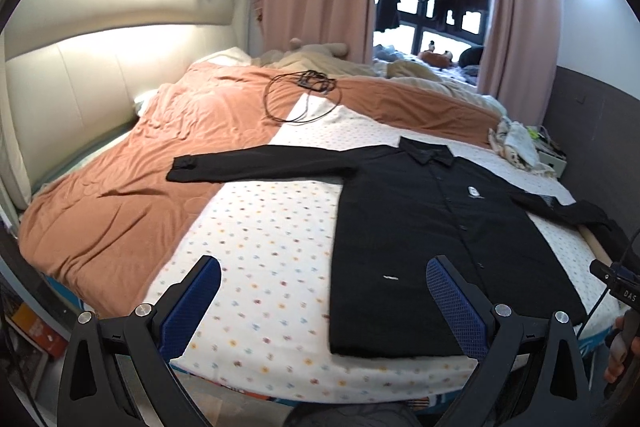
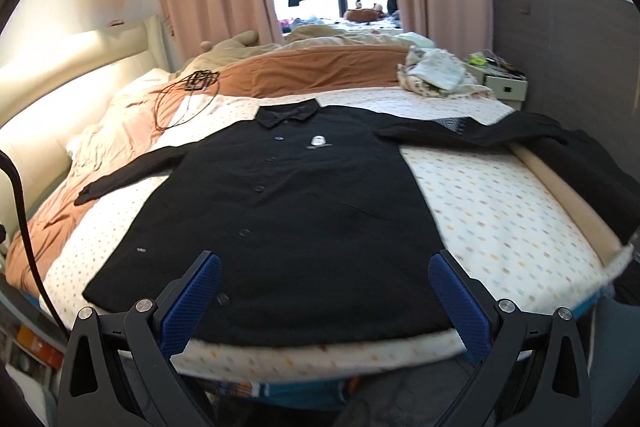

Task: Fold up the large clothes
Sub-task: 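Move the left tool to the sleeve cuff nearest it and grasp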

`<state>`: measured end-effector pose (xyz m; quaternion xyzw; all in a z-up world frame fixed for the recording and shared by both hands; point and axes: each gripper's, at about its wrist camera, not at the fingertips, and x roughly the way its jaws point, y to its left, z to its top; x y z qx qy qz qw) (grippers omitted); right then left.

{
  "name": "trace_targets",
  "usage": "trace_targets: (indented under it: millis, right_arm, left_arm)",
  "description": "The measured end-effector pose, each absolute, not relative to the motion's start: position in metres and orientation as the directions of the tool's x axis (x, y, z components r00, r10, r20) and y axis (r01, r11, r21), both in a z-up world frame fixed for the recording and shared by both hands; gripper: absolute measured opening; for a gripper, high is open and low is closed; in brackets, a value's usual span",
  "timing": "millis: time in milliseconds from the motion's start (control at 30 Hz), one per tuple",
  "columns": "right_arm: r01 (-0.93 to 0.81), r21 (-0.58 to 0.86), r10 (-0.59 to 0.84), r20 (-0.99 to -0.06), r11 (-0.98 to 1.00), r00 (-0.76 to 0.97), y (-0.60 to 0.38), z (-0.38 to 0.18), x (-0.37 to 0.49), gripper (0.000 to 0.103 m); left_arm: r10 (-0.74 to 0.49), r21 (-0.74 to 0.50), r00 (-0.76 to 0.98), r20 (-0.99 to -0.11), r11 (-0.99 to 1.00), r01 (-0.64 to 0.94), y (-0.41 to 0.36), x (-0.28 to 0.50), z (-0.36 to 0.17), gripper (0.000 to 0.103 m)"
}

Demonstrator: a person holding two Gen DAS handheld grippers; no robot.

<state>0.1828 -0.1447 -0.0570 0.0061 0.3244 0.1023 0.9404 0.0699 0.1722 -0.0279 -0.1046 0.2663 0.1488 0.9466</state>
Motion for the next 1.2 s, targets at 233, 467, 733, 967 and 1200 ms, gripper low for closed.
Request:
trace_targets:
  millis: [233, 467, 733, 967, 1200]
  right_arm:
    - [-0.242, 0.069, 0.231, -0.627, 0.968, 0.744, -0.103, -0.062, 0.233, 0.103]
    - [-0.305, 0.046, 0.263, -0.636, 0.951, 0.725, -0.057, -0.068, 0.275, 0.103]
    - [-0.345, 0.048, 0.289, -0.662, 0.937, 0.692, -0.016, -0.079, 0.313, 0.103]
    - [-0.362, 0.03, 0.283, -0.686, 0.932, 0.671, 0.01, -0.086, 0.344, 0.103]
    - [-0.364, -0.002, 0.258, -0.704, 0.931, 0.662, 0.03, -0.097, 0.362, 0.103]
  left_arm:
    - [0.257, -0.137, 0.793, -0.552, 0.91, -0.391, 0.217, 0.1, -0.034, 0.102]
    - [0.269, -0.152, 0.757, -0.596, 0.888, -0.435, 0.263, 0.138, -0.042, 0.103]
    - [0.274, -0.173, 0.733, -0.622, 0.865, -0.47, 0.326, 0.174, -0.047, 0.102]
    - [0.256, -0.202, 0.698, -0.669, 0.841, -0.502, 0.392, 0.209, -0.057, 0.097]
    - [0.25, -0.212, 0.662, -0.707, 0.818, -0.535, 0.453, 0.25, -0.078, 0.09]
